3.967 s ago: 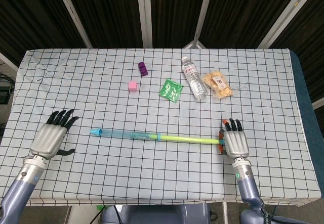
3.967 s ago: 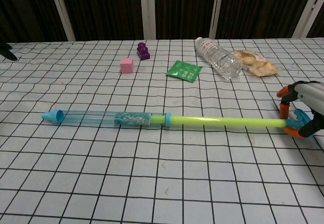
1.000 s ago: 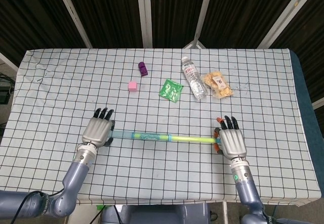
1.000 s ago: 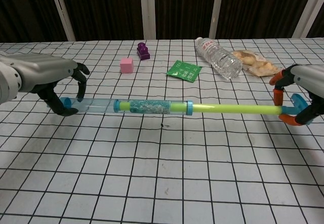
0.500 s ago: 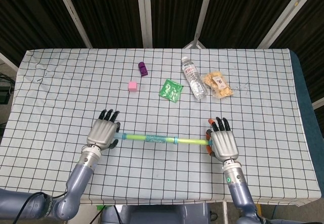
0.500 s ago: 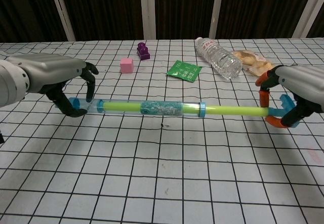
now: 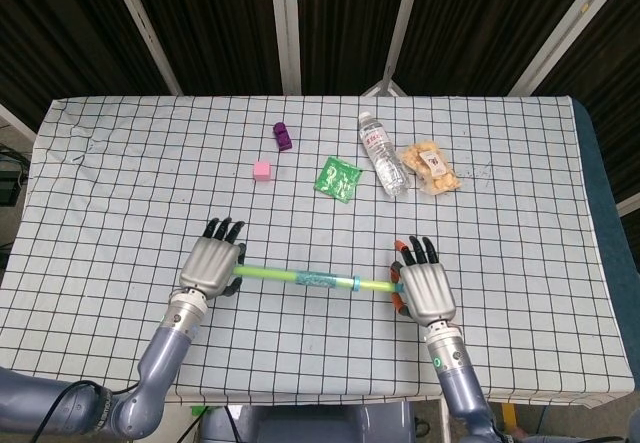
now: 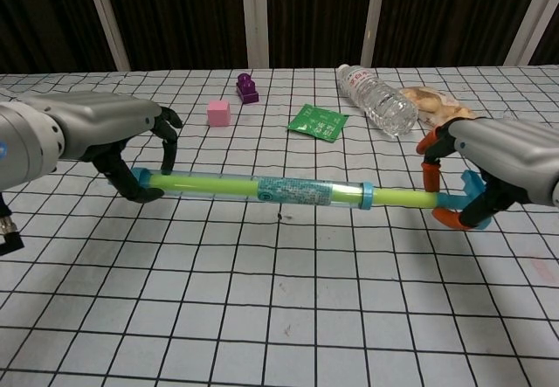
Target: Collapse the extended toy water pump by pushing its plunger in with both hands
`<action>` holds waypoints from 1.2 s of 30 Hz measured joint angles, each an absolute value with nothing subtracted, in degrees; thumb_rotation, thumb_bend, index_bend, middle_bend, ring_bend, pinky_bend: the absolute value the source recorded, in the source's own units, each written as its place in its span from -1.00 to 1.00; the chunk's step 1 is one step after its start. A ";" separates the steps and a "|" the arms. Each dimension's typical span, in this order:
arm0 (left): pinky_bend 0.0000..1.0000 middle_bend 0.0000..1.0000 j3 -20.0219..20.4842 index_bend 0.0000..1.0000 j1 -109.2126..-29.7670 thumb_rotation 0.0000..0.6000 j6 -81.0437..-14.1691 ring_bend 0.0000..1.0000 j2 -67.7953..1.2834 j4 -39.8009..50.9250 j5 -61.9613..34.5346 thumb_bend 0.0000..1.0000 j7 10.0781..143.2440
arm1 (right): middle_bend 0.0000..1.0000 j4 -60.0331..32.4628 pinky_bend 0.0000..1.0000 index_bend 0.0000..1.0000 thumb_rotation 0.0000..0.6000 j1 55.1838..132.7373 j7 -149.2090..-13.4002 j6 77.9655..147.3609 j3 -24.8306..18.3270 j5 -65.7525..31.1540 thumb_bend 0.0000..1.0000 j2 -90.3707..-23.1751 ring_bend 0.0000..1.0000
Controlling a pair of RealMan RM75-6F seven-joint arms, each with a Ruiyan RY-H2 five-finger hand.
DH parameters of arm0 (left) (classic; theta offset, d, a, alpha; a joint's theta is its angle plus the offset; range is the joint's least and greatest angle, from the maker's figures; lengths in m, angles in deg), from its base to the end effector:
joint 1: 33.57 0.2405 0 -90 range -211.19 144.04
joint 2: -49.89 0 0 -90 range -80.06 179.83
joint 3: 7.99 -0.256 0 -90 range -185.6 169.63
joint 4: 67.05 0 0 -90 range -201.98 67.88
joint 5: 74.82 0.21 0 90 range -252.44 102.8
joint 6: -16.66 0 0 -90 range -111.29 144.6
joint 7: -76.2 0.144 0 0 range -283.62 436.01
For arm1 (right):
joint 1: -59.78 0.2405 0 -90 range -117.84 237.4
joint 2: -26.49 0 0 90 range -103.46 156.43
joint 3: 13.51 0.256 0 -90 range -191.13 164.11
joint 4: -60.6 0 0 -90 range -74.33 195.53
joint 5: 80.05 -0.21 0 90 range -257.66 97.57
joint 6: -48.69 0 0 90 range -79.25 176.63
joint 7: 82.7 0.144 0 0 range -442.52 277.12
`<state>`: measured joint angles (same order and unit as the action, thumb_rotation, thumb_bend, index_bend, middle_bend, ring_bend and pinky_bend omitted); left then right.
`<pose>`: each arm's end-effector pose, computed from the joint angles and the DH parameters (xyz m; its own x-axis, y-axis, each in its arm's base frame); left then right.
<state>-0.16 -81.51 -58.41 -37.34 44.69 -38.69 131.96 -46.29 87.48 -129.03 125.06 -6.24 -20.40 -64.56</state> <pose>-0.1005 0.2878 -0.0037 0.6084 0.3090 0.7310 0.7928 -0.2793 -0.5417 -0.1493 -0.2500 -0.0007 0.4588 -0.2116 0.8630 -0.8867 -0.1716 0.4294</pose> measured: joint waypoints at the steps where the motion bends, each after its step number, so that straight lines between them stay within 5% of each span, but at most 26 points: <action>1: -1.00 -0.88 -0.17 0.14 -81.56 1.00 -58.46 -1.00 -37.43 44.70 -38.73 0.04 131.96 | -0.61 -46.38 -1.00 0.30 1.00 87.55 -129.18 125.14 -6.28 -20.35 -0.02 -64.73 -1.00; 18: -1.00 -0.90 -0.61 0.11 -81.98 1.00 -59.23 -1.00 -38.28 45.11 -38.89 0.04 131.52 | -0.61 -47.18 -1.00 0.26 1.00 88.40 -131.16 125.98 -6.57 -20.40 -0.02 -66.46 -1.00; 21: -1.00 -0.95 -0.73 -0.02 -81.96 1.00 -59.27 -1.00 -38.08 45.33 -38.86 -0.01 131.43 | -0.64 -47.19 -1.00 -0.09 1.00 88.41 -131.36 126.14 -6.66 -20.51 -0.02 -66.36 -1.00; 26: -1.00 -1.00 -0.97 -0.36 -81.79 1.00 -59.30 -1.00 -37.33 45.90 -39.09 -0.44 131.14 | -0.99 -47.04 -1.00 -0.97 1.00 88.26 -131.39 126.18 -6.65 -21.38 -0.02 -65.69 -1.00; 31: -1.00 -1.00 -1.06 -0.71 -81.53 1.00 -59.17 -1.00 -36.10 46.72 -39.65 -0.66 130.61 | -1.00 -46.81 -1.00 -1.00 1.00 88.20 -131.68 126.30 -6.35 -22.40 -0.05 -64.45 -1.00; 36: -1.00 -1.00 -1.29 -0.75 -81.05 1.00 -59.17 -1.00 -34.91 47.47 -39.72 -0.67 129.60 | -1.00 -47.29 -1.00 -1.00 1.00 87.80 -131.67 126.84 -6.23 -23.15 -0.12 -63.02 -1.00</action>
<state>-1.29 -81.05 -59.17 -34.91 47.47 -39.72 129.60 -47.29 87.80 -131.67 126.84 -6.23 -23.15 -63.02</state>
